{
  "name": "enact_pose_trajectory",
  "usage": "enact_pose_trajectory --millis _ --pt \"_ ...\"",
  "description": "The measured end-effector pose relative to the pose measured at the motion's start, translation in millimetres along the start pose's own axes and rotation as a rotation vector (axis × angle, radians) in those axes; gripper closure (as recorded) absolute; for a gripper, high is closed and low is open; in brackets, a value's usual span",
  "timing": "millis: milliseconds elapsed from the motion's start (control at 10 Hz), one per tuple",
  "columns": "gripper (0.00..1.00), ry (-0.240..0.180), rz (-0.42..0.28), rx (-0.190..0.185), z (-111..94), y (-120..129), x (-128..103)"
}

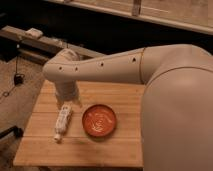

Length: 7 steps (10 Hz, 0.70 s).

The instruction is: Place the bottle in the ceramic bowl

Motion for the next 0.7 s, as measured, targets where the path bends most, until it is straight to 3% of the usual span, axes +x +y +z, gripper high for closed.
enact_pose_trajectory --millis 300,700 --pt "0.35 -0.005 -0.097 -0.011 9.5 47.1 -3.0" --pt "0.35 0.01 -0.173 -0.011 37.6 79.6 -2.7"
